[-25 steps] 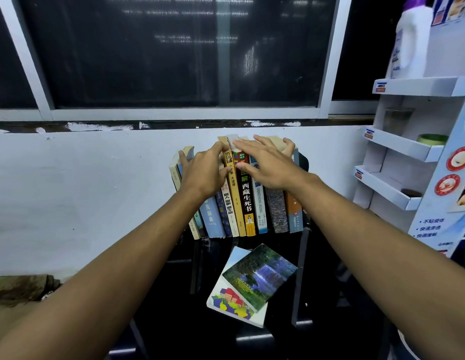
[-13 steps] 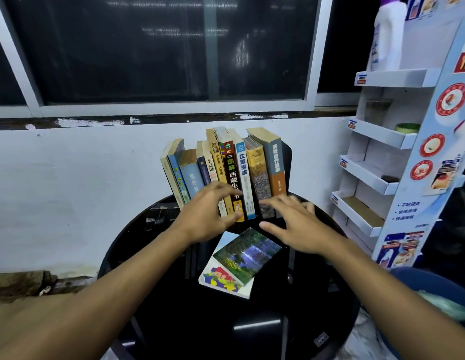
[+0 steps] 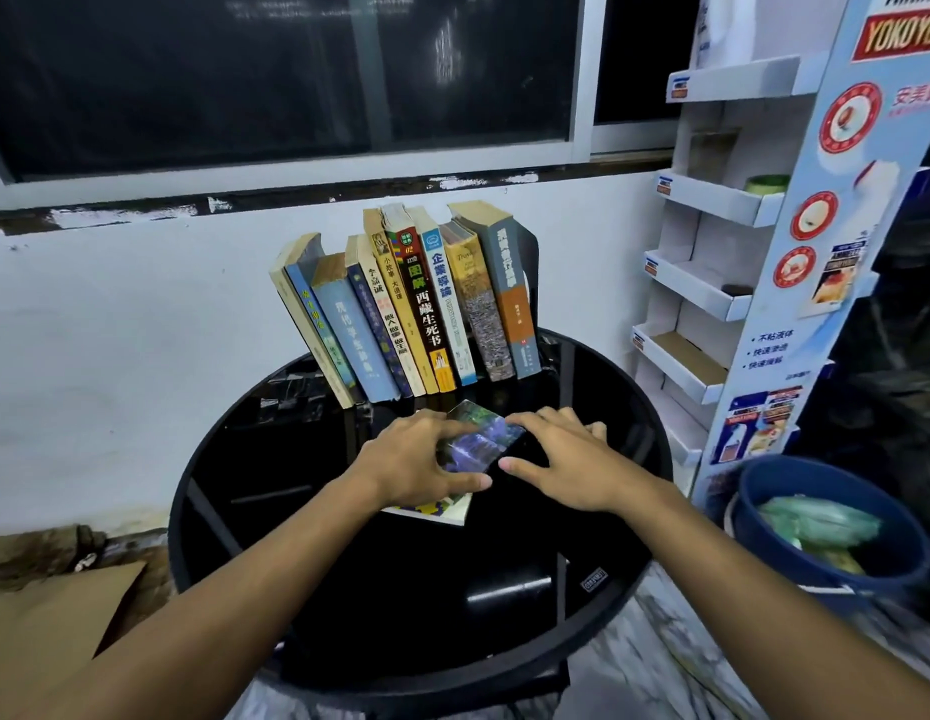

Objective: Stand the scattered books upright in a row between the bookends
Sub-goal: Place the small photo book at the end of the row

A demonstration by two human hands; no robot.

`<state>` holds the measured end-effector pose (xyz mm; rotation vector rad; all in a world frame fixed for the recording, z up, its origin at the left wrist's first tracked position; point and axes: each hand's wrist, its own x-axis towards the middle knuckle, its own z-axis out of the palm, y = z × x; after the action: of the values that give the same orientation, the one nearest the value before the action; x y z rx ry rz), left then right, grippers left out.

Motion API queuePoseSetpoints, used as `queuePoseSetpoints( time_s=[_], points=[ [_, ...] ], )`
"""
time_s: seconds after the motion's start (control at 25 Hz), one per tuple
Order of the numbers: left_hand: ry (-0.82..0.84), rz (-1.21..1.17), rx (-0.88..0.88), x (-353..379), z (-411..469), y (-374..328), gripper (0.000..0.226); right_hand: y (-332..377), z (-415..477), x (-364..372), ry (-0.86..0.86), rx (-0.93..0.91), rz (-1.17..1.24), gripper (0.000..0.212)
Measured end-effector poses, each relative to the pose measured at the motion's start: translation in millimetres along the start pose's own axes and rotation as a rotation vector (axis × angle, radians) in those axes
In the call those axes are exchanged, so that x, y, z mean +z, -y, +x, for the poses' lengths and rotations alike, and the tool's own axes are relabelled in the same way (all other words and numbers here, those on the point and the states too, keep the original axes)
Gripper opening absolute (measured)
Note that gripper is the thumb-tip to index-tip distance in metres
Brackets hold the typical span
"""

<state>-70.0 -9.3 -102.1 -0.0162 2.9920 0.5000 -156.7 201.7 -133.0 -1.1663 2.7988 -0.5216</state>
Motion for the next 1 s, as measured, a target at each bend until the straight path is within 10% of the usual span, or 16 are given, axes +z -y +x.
queuePoseSetpoints(
  time_s=[0.24, 0.56, 1.0],
  points=[
    [-0.087, -0.048, -0.065, 7.2, -0.4, 5.0, 0.087, 9.1, 6.9, 3.6, 0.004, 0.033, 0.196, 0.057],
    [-0.312, -0.229, 0.011, 3.7, 3.3, -7.8, 0.081, 29.6, 27.3, -18.9, -0.453, 0.269, 0.765, 0.033],
    [-0.724, -0.170, 0.103, -67.0, 56.0, -38.1, 0.070, 11.6, 25.5, -70.0, -0.829, 0.127, 0.523, 0.023]
  ],
)
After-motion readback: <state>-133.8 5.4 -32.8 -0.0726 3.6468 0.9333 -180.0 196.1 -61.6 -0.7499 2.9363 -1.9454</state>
